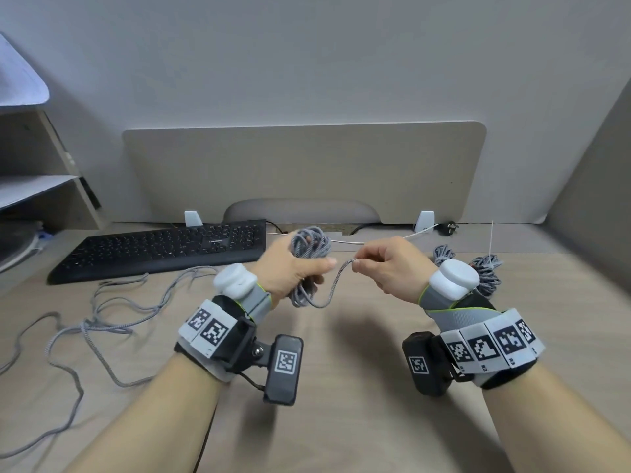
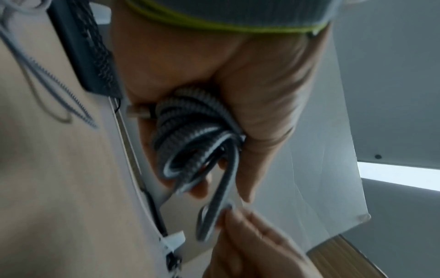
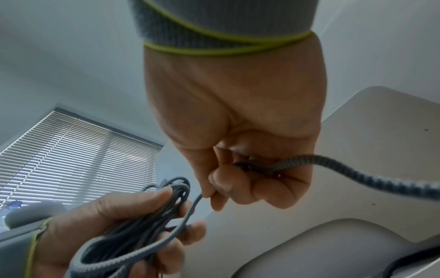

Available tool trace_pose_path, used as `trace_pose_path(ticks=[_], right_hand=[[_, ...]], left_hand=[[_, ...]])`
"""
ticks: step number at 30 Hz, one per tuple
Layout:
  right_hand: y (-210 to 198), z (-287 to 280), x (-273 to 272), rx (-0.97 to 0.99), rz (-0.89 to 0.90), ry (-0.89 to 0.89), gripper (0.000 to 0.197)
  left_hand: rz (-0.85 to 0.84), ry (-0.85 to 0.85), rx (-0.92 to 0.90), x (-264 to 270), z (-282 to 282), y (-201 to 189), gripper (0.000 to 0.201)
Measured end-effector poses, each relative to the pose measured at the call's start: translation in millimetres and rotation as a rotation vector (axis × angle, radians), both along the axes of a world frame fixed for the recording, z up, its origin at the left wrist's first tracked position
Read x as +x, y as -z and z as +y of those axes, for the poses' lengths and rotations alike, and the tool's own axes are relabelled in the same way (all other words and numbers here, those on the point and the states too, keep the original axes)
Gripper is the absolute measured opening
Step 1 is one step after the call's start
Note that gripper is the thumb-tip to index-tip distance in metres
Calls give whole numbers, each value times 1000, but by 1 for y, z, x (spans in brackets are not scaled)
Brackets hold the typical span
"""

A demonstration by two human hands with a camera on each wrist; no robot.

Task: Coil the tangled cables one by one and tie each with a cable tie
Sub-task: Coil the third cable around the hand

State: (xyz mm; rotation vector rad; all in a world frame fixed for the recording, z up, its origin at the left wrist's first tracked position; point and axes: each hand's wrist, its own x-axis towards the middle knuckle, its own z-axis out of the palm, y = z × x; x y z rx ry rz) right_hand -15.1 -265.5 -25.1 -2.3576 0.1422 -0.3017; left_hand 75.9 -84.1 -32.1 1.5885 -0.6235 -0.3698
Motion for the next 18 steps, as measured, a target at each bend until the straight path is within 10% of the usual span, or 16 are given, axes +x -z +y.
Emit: trace_pose_path(ticks=[7,18], right_hand=[[0,3,3,73,-72,-6,22],[-5,9,-5,132,-12,-66,26]], left_hand=[[140,140,-42,-20,-17,14,13],[270,-248,-387,24,8,5,37]])
